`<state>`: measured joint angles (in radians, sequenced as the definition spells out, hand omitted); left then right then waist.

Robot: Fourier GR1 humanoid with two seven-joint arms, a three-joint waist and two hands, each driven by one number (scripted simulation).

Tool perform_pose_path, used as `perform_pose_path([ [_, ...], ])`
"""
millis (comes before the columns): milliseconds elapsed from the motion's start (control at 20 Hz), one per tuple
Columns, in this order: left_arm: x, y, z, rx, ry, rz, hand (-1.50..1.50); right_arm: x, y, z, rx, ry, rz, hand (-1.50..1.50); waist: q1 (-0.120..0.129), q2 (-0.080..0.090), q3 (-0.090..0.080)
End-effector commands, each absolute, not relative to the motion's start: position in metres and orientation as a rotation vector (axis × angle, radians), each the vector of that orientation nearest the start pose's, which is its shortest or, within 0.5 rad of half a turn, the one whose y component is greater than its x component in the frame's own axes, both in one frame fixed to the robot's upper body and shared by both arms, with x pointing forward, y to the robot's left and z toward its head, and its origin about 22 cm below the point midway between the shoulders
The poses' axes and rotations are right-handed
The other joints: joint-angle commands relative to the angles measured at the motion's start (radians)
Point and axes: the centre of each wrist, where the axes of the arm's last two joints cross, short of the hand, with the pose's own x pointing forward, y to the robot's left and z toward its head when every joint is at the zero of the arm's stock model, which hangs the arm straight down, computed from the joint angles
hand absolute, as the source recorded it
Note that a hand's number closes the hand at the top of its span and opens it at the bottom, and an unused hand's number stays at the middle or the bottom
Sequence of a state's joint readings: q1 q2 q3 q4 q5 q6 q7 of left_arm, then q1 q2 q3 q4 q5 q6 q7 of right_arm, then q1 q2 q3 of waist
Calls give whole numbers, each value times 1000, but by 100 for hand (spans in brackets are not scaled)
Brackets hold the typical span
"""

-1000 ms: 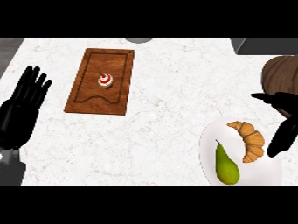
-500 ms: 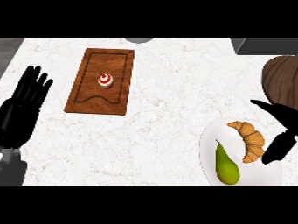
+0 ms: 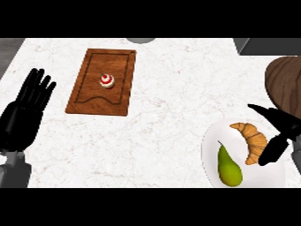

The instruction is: Pick the croissant from the plate and place it in the bowl

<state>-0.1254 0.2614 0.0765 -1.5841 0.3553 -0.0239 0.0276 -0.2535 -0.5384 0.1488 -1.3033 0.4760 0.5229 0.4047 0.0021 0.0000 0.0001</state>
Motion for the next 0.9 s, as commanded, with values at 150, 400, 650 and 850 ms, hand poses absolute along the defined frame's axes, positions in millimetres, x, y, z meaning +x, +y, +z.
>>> perform_pose_path([
  [150, 287, 302, 57, -86, -1698, 58, 0, 312, -318, 7, -521, -685, 1123, -150, 2, 2, 0],
  [400, 277, 292, 56, -95, -1696, 85, 0, 307, -326, 14, -510, -667, 1121, -150, -1, 0, 0],
  [650, 248, 293, 47, -95, -1694, 72, 0, 307, -309, -11, -543, -705, 1293, 150, 10, 0, 0],
  [850, 282, 277, 45, -103, -1687, 56, 0, 329, -298, 11, -591, -712, 1325, 150, 1, 1, 0],
])
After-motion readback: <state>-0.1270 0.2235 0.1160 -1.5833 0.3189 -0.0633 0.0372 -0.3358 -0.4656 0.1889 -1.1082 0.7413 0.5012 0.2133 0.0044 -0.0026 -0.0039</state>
